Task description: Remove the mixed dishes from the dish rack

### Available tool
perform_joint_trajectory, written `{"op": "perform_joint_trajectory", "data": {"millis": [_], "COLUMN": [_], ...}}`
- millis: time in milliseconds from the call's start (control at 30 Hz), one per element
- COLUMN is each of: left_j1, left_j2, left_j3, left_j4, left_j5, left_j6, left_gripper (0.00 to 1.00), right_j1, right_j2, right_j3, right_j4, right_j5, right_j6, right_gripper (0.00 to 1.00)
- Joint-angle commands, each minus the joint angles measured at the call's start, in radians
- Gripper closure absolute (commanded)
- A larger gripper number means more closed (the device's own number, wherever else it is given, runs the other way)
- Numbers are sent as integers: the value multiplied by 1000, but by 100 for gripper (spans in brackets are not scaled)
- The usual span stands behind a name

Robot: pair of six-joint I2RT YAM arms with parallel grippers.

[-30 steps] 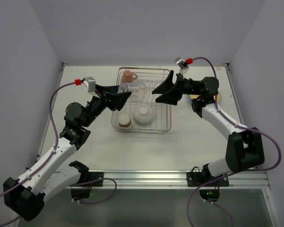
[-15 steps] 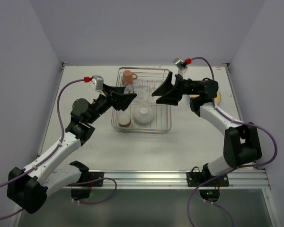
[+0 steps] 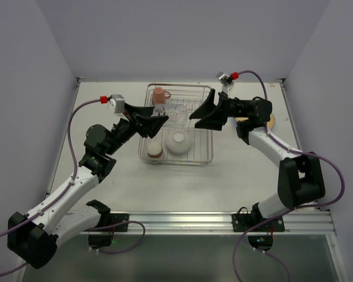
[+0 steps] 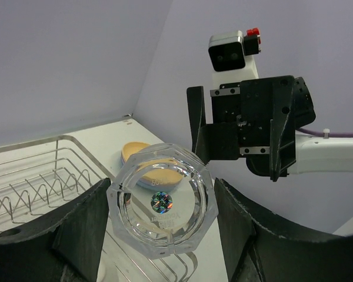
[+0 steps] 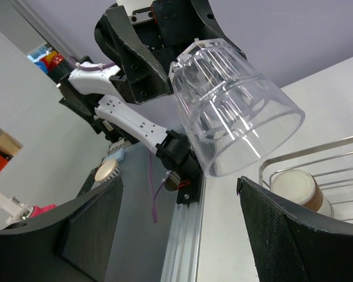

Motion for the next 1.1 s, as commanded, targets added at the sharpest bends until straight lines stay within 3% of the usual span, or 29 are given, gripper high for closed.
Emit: {"op": "perform_joint_trajectory", "data": {"millis": [0,367,600,800,933,1067], "left_j1": [-13,-53,-73,-94,-99,-99], "left_j2": [23,96,131,149,148,136], "left_j3": [13,24,9,9,7,1], "left_j4": [105,143,154,168,168,162], "left_j5": [40,46,51,42,37,25], "left_j6": [1,0,1,4,9,18], "left_gripper": [78,78,78,78,78,77], "right_j1": [-3,-3,-5,-5,-5,-8], "right_j2": [-2,13,21,27,36,49], "right_j3": [16,20,25,31,36,42], "right_j4": [68,171,212,248,271,321], "right_j5": [-2,-10,-13,-15,-18,-18], "right_j6": [22,108,144,173,199,245], "right_gripper": [19,20,28,56,85,100]}}
